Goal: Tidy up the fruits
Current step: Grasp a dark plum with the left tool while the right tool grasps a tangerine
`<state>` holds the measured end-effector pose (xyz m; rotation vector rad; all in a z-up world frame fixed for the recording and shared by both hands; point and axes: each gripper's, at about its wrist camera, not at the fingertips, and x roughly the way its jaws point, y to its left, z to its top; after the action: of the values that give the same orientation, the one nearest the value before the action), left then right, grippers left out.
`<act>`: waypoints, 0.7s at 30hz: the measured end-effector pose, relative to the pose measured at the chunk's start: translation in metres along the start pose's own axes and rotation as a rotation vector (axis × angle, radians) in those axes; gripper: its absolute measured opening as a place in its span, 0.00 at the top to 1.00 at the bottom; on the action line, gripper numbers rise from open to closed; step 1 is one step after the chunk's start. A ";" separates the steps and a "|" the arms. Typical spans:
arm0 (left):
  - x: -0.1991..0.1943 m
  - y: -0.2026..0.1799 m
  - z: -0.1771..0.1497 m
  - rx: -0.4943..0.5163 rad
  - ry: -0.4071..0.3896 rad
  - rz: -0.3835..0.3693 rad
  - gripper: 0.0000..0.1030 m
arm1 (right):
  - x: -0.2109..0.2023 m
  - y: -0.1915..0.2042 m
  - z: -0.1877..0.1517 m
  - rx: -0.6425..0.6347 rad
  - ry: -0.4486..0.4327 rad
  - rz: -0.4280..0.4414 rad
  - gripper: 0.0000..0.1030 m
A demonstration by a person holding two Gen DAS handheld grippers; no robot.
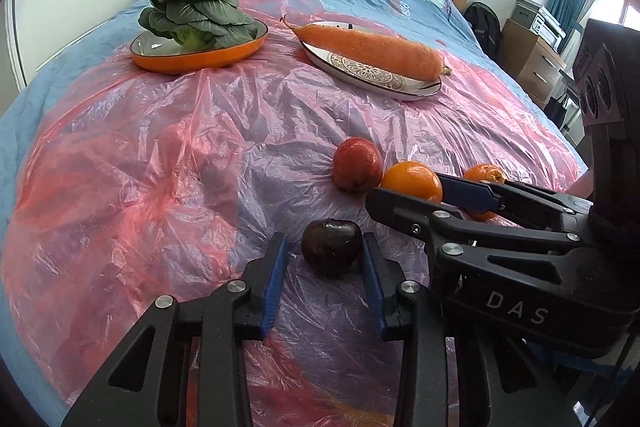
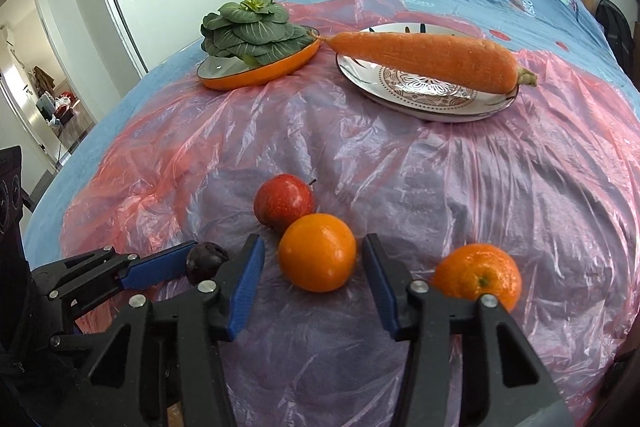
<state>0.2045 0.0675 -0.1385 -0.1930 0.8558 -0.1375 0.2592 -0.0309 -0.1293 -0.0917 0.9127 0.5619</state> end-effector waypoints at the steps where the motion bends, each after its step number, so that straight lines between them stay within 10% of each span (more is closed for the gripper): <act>1: 0.000 0.001 0.000 0.000 0.001 0.001 0.71 | 0.001 0.001 0.000 -0.006 0.003 0.000 0.46; 5: 0.000 0.002 -0.001 0.005 -0.003 0.007 0.74 | 0.003 0.001 -0.002 -0.013 0.003 -0.009 0.65; 21: -0.008 0.004 -0.001 -0.010 -0.015 -0.001 0.78 | -0.016 -0.002 -0.006 0.009 -0.041 -0.014 0.66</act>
<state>0.1987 0.0731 -0.1346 -0.2034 0.8415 -0.1325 0.2480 -0.0411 -0.1204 -0.0786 0.8738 0.5446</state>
